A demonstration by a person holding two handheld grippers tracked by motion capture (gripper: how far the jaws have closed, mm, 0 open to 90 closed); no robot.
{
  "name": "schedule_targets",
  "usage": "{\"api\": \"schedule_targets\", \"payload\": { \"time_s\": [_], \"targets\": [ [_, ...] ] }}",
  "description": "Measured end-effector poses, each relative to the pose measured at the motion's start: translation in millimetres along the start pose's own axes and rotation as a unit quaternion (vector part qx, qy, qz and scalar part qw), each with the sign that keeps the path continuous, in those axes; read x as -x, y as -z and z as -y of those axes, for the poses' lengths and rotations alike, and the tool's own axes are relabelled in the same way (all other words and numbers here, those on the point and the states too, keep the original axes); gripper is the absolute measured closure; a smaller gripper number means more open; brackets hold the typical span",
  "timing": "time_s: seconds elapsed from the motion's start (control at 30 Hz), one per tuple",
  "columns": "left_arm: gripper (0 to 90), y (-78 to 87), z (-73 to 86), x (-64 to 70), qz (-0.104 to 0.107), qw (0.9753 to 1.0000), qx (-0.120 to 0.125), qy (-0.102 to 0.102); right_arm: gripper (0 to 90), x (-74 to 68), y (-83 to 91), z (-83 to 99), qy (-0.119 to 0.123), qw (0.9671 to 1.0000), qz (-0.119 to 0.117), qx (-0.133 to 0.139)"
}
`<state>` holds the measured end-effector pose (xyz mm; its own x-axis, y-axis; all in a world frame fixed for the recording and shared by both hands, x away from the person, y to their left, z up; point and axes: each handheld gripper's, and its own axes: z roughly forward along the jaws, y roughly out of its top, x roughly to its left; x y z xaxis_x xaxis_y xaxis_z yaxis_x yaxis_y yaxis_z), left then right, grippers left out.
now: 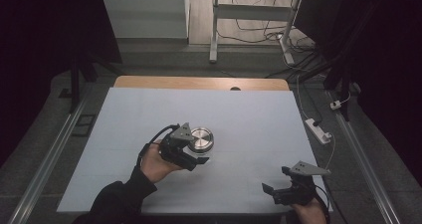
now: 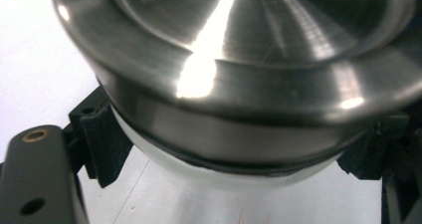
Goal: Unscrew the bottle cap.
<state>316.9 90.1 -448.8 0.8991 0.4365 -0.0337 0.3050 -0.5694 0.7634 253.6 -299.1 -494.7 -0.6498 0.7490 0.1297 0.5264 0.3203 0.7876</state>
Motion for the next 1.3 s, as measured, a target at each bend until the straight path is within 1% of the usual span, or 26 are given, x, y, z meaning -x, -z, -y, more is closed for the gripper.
{"api": "schedule_targets", "payload": {
  "time_s": [0.1,0.23,0.33,0.37,0.53,0.57,0.67,0.7,0.73,0.8,0.9,0.93,0.97,1.03,1.13,1.17,1.23,1.27,1.3],
  "targets": [
    [15.6,0.8,0.9,-0.1,0.001,1.0000,0.002,0.003,0.0,-1.6,0.1,-1.5,-0.001,1.0000,-0.005,0.004],
    [15.6,0.8,2.6,0.7,0.002,1.0000,0.003,0.004,0.0,-5.4,2.3,-5.7,0.008,0.9998,-0.008,0.014],
    [15.6,-0.1,3.8,1.8,0.002,1.0000,0.005,0.005,0.0,-10.7,3.2,-11.1,0.011,0.9995,-0.021,0.022],
    [15.6,-0.3,4.0,2.0,0.002,1.0000,0.004,0.004,0.0,-10.7,3.2,-11.1,0.011,0.9995,-0.021,0.022],
    [15.6,-0.3,5.1,3.0,0.000,1.0000,0.004,0.003,0.0,-18.5,1.9,-17.9,0.021,0.9991,-0.028,0.024],
    [15.6,-0.1,5.2,3.0,0.000,1.0000,0.004,0.003,0.0,-21.7,1.3,-21.0,0.026,0.9987,-0.034,0.027],
    [15.6,0.9,5.7,3.3,0.000,1.0000,0.007,0.003,0.0,-25.3,0.1,-23.9,0.030,0.9983,-0.039,0.032],
    [15.6,1.5,5.9,3.1,0.001,1.0000,0.008,0.003,0.0,-28.4,-1.8,-26.9,0.038,0.9978,-0.044,0.032],
    [15.6,1.5,6.1,3.4,0.003,0.9999,0.012,0.007,0.0,-28.4,-1.8,-26.9,0.038,0.9978,-0.044,0.032],
    [15.6,2.7,6.4,3.0,0.002,0.9999,0.011,0.005,0.0,-31.2,-4.1,-29.8,0.045,0.9973,-0.049,0.031],
    [15.6,4.0,6.9,2.7,0.002,0.9999,0.013,0.005,0.0,-37.4,-9.1,-35.7,0.061,0.9957,-0.062,0.033],
    [15.6,4.0,7.0,3.0,0.002,0.9998,0.016,0.009,0.0,-37.4,-9.1,-35.7,0.061,0.9957,-0.062,0.033],
    [15.6,4.3,7.1,3.0,0.003,0.9998,0.017,0.009,0.0,-40.5,-11.4,-40.1,0.068,0.9947,-0.069,0.034],
    [15.6,4.7,7.2,3.1,0.003,0.9998,0.019,0.010,0.0,-42.1,-12.5,-42.6,0.071,0.9942,-0.073,0.036],
    [15.6,4.9,7.3,3.8,0.002,0.9998,0.018,0.009,0.0,-48.5,-17.9,-55.0,0.083,0.9920,-0.086,0.040],
    [15.6,4.8,7.3,4.1,0.002,0.9998,0.018,0.009,0.0,-48.5,-17.9,-55.0,0.083,0.9920,-0.086,0.040],
    [15.6,4.9,7.3,4.5,0.000,0.9998,0.017,0.007,0.0,-54.2,-22.1,-65.7,0.091,0.9904,-0.094,0.045],
    [15.6,4.9,7.3,4.5,0.000,0.9998,0.017,0.007,0.0,-54.2,-22.1,-65.7,0.091,0.9904,-0.094,0.045],
    [15.6,5.0,7.3,4.7,0.000,0.9998,0.017,0.006,0.0,-57.8,-25.1,-72.9,0.096,0.9894,-0.099,0.047]
  ]
}}
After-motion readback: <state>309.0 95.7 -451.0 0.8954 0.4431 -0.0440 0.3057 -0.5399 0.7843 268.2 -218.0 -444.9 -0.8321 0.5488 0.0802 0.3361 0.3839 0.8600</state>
